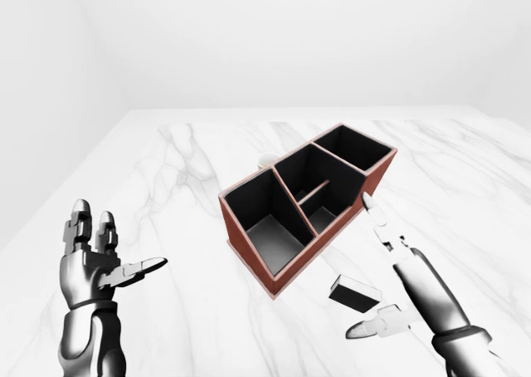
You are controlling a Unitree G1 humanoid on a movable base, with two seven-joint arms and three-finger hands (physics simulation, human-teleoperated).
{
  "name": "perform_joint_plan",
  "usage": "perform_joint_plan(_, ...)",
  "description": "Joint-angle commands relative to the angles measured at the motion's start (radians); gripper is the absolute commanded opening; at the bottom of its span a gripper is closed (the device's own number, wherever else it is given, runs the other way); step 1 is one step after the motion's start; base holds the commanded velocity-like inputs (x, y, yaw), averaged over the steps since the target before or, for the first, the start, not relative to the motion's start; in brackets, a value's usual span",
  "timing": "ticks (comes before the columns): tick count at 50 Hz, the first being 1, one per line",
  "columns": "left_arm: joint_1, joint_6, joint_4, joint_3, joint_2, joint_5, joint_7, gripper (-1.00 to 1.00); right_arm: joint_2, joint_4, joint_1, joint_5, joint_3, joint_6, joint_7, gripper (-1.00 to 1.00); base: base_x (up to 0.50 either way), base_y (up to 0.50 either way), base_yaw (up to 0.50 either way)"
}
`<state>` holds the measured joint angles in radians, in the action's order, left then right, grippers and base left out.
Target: Pick up the book and place it in the left compartment of the caddy.
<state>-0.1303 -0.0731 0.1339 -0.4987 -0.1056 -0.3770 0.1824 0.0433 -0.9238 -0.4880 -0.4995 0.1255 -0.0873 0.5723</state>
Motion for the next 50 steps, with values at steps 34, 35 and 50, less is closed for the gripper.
perform_joint_plan(34,-0.007,-0.008,0.006,0.007,0.007,0.007,0.001,1.0,0.051,0.204,-0.016,-0.174,0.106,0.0,0.093,1.0,0.0,0.0,0.0)
perform_joint_plan(35,-0.006,-0.007,0.007,0.008,0.007,0.008,0.0,1.0,0.052,0.203,-0.016,-0.174,0.108,0.0,0.096,1.0,0.0,0.0,0.0)
perform_joint_plan(50,0.003,-0.014,-0.004,0.031,0.005,0.017,-0.008,1.0,0.04,0.258,0.012,-0.265,0.166,0.0,0.126,1.0,0.0,0.0,0.0)
